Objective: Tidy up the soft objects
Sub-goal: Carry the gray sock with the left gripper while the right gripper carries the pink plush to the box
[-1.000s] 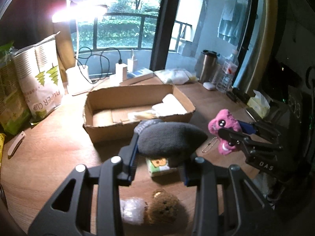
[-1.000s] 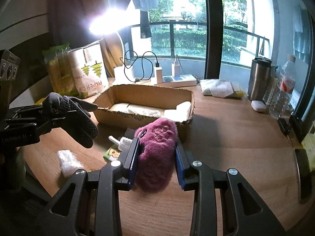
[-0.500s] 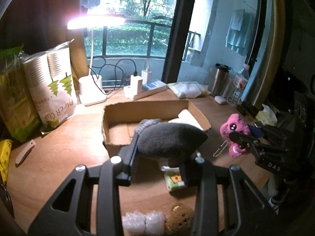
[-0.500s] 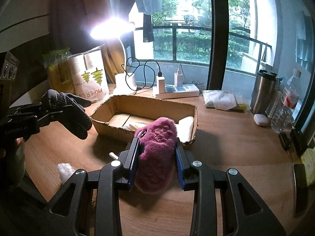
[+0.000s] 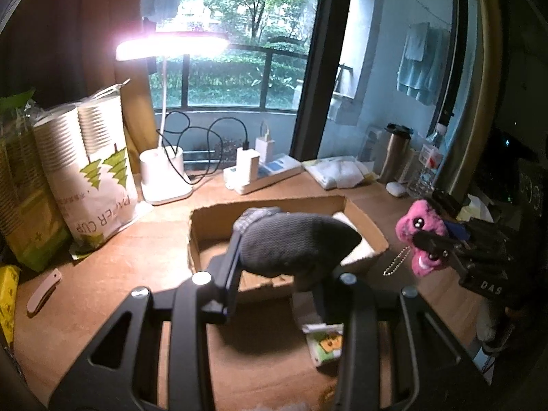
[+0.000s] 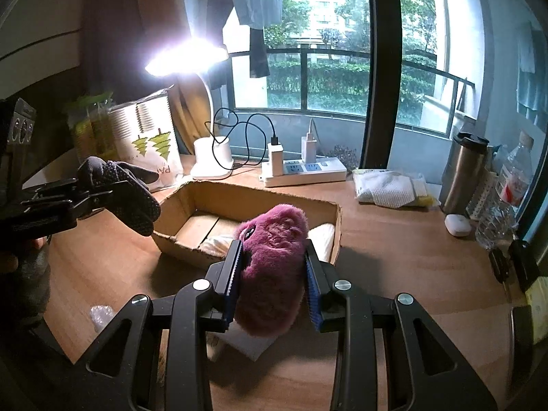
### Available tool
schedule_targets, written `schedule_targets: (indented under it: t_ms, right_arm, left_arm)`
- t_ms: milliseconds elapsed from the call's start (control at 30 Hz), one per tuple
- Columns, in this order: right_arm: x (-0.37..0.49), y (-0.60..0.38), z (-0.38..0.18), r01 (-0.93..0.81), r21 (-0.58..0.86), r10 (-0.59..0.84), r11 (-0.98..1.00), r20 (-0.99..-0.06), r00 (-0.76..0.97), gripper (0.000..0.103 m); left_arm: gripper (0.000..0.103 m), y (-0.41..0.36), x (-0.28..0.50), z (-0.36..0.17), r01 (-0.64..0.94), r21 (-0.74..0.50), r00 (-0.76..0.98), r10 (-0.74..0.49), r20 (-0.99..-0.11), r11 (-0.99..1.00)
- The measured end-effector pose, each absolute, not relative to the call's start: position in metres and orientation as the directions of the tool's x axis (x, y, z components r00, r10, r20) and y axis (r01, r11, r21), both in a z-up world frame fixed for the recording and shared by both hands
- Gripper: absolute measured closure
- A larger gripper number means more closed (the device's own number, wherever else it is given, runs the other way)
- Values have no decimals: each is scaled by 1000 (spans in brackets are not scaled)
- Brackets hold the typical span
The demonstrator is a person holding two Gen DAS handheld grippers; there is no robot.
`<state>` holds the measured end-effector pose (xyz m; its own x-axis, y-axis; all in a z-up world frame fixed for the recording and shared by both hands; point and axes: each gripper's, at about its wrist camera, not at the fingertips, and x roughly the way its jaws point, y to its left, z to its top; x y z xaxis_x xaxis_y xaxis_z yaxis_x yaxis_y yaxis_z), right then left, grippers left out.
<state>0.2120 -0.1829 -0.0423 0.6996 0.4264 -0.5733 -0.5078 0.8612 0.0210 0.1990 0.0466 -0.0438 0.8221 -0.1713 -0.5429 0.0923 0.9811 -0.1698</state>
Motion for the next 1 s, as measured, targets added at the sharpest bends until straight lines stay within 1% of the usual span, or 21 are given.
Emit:
schedule_targets:
  t_ms: [267,667,1000]
  right_arm:
    - [227,-181,-42,-506,23,426,862,-573,700,68]
    - [264,-179,-52,-497,38,420,867,-593,687,68]
    - [292,-175,-68,-491,68,423,869,-618,663,68]
  left_arm:
    - [66,47,222,-50,105,-185,815,-191,-547,977]
    - [66,46,255,-75,80,-160,786,-162,-597,984]
    - [66,49,280,-100,61,-171,748,-158,-645,983]
